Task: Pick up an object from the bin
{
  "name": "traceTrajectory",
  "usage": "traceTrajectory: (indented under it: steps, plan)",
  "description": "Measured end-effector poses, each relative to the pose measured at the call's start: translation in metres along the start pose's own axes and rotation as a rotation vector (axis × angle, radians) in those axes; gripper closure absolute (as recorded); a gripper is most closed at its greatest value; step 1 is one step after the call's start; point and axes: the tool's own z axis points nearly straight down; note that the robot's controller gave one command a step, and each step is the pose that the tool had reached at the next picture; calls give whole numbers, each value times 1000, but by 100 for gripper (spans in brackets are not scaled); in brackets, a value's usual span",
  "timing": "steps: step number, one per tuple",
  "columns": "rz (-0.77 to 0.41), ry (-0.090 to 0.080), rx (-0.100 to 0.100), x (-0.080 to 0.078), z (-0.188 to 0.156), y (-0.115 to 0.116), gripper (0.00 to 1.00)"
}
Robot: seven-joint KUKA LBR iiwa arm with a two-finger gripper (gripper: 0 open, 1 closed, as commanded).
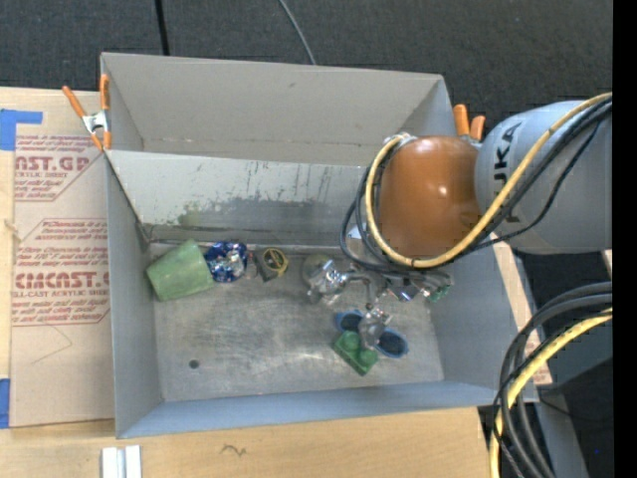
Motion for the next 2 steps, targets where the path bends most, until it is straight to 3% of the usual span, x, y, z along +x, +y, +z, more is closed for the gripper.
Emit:
traceTrajectory:
  steps: [1,2]
  plan:
    - [-391,0,-2,3,23,-29,0]
    - [-1075,0,-5,47,16,-11,0]
